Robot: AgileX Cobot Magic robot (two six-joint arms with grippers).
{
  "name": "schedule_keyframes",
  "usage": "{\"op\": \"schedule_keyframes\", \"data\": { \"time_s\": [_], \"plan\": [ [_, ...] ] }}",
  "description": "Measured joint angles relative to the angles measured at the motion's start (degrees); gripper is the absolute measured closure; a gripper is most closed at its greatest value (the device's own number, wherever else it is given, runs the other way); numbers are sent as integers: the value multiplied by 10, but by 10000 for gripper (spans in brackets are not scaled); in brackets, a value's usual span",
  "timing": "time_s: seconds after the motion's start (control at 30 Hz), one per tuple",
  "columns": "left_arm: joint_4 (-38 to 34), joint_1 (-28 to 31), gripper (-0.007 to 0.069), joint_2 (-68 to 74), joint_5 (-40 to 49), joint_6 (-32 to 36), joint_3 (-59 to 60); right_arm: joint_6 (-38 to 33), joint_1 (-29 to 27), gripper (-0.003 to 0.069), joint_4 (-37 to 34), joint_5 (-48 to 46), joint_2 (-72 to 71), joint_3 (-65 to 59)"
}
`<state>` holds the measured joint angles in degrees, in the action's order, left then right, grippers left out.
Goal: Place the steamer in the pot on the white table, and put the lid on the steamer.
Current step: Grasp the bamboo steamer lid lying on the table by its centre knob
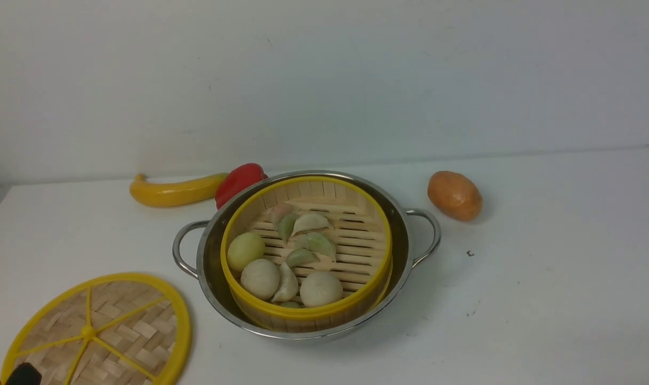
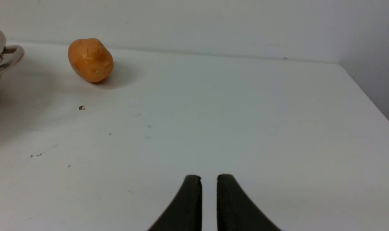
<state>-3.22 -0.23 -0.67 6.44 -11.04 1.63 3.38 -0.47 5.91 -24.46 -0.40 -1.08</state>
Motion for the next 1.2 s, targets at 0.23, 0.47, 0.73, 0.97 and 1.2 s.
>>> {"op": "schedule_keyframes", "data": {
  "time_s": [0.23,0.47,0.73,0.97,1.2],
  "plan": [
    [-92,0,313,0,-38,-106,0,0,0,581,0,0,0,0],
    [-103,0,313,0,0,-130,-35,0,0,573,0,0,0,0],
    [-39,0,313,58,302,-3,-260,0,0,573,0,0,0,0],
    [-17,0,313,184,546,13,-396,0,0,573,0,0,0,0],
    [-4,0,313,366,617,78,-513,0,0,573,-1,0,0,0]
  ]
}}
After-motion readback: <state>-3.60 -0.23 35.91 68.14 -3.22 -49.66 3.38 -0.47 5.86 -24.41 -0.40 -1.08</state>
